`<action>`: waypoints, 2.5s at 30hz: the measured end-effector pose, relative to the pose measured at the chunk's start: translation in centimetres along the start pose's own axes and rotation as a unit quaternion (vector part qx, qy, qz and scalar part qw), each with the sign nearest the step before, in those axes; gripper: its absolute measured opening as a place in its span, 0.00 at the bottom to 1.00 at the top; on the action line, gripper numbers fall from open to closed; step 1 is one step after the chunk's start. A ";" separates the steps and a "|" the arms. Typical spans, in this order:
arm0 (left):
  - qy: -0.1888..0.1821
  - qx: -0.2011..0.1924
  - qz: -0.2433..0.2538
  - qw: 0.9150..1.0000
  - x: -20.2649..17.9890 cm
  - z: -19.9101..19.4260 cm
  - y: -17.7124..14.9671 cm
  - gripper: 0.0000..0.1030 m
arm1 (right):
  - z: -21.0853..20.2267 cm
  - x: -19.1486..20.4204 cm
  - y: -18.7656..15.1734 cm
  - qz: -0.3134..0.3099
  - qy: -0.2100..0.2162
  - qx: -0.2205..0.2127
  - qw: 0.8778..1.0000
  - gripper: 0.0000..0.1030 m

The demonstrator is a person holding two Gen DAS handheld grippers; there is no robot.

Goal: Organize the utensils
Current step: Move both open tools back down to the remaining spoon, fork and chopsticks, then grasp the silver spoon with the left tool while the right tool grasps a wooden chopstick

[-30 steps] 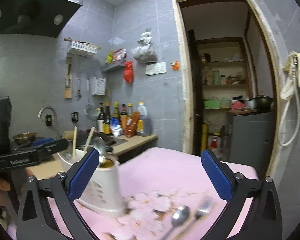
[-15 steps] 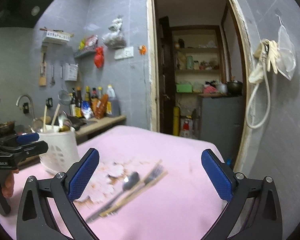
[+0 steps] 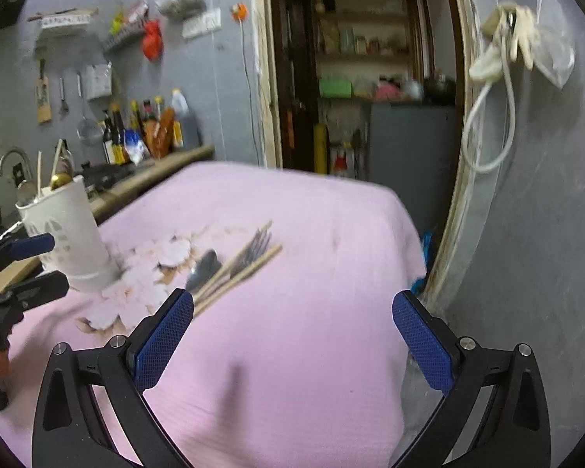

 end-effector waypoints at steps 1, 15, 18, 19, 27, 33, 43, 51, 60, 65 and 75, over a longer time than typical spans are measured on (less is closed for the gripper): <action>-0.001 0.007 0.003 1.000 -0.2 0.3 -0.2 0.91 | 0.3 -0.3 -0.2 0.007 0.002 0.007 1.000 1.00; -0.012 0.060 0.014 0.998 -2.5 5.5 0.8 0.67 | 5.6 -2.6 -1.4 0.042 0.035 0.101 0.993 0.53; -0.016 0.065 0.018 0.998 -3.0 6.8 1.3 0.58 | 6.3 -3.0 -0.7 0.046 0.044 0.101 0.993 0.41; -0.020 0.071 0.019 0.997 -3.1 7.4 1.3 0.56 | 6.6 -3.1 -0.5 0.050 0.051 0.102 0.992 0.37; -0.063 0.128 -0.024 0.989 -3.1 11.0 1.1 0.42 | 9.2 -2.9 0.4 0.080 0.101 0.123 0.984 0.27; -0.083 0.154 -0.058 0.983 -2.4 12.2 0.9 0.38 | 11.3 -2.3 0.8 0.109 0.137 0.146 0.974 0.27; -0.098 0.159 -0.073 0.980 -2.0 12.3 1.5 0.38 | 12.9 -1.8 0.7 0.117 0.139 0.173 0.968 0.20; -0.109 0.161 -0.076 0.978 -2.7 13.0 1.9 0.38 | 12.0 -1.4 0.4 0.091 0.137 0.178 0.970 0.07; -0.132 0.165 -0.076 0.975 -3.4 13.4 2.2 0.37 | 9.6 -1.9 -1.1 0.053 0.119 0.186 0.974 0.07; -0.128 0.163 -0.071 0.976 -3.4 13.3 2.1 0.34 | 9.6 -1.7 -1.3 0.050 0.119 0.179 0.975 0.07; -0.124 0.160 -0.069 0.977 -3.5 12.0 1.6 0.02 | 9.1 -1.6 -1.7 0.054 0.112 0.166 0.978 0.07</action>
Point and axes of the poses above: each gripper's, at about its wrist camera, not at the fingertips, and z roughly the way its jaws point, x to its left, y to its top, the point moved 10 cm from there along z, roughly the way its jaws point, and after that the axes turned 14 degrees about y, right-handed, at the moved point
